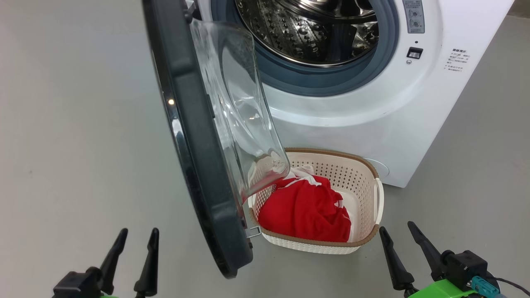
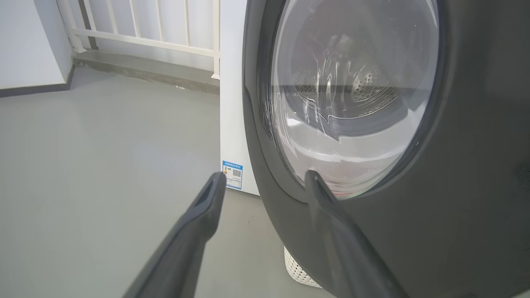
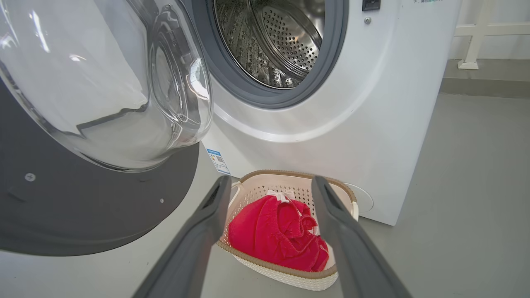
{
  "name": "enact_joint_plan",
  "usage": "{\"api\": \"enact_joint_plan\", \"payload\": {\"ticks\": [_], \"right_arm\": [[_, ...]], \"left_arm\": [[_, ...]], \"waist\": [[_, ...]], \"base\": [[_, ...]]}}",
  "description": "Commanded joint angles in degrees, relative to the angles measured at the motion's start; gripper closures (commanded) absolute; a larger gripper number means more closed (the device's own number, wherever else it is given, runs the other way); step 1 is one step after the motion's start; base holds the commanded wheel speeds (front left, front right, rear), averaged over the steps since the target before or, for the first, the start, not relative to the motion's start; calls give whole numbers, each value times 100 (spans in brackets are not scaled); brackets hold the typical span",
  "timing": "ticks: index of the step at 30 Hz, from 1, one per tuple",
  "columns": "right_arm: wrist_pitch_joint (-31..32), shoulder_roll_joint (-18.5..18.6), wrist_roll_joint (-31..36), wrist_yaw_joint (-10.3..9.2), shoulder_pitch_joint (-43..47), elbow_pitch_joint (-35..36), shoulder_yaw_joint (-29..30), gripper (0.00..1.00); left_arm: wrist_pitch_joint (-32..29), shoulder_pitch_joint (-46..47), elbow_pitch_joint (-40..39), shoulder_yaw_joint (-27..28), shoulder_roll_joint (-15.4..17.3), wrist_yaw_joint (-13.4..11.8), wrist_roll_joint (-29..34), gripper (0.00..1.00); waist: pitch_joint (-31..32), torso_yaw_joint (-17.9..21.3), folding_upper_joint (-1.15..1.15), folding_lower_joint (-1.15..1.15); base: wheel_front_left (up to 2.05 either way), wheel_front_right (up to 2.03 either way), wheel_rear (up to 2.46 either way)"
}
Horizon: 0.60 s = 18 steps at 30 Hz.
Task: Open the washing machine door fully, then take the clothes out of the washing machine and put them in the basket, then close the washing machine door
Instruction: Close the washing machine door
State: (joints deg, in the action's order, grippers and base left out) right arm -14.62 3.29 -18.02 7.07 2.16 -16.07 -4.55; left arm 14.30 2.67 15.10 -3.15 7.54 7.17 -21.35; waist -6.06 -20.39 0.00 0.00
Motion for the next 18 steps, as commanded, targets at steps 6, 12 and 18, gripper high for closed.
{"api": "enact_joint_plan", "payload": {"ticks": [6,12,18], "right_arm": [[-38,69,-6,42,-239,128,-149,0],[-38,72,-3,42,-242,125,-143,0],[-38,72,-8,42,-235,119,-161,0]], "left_arm": [[70,-42,-395,464,-156,32,493,0],[70,-81,-410,500,-243,32,562,0],[70,-89,-401,504,-242,32,565,0]], "waist": [[-42,-3,0,0],[-32,-10,0,0],[-20,-12,0,0]], "base": [[0,0,0],[0,0,0],[0,0,0]]}}
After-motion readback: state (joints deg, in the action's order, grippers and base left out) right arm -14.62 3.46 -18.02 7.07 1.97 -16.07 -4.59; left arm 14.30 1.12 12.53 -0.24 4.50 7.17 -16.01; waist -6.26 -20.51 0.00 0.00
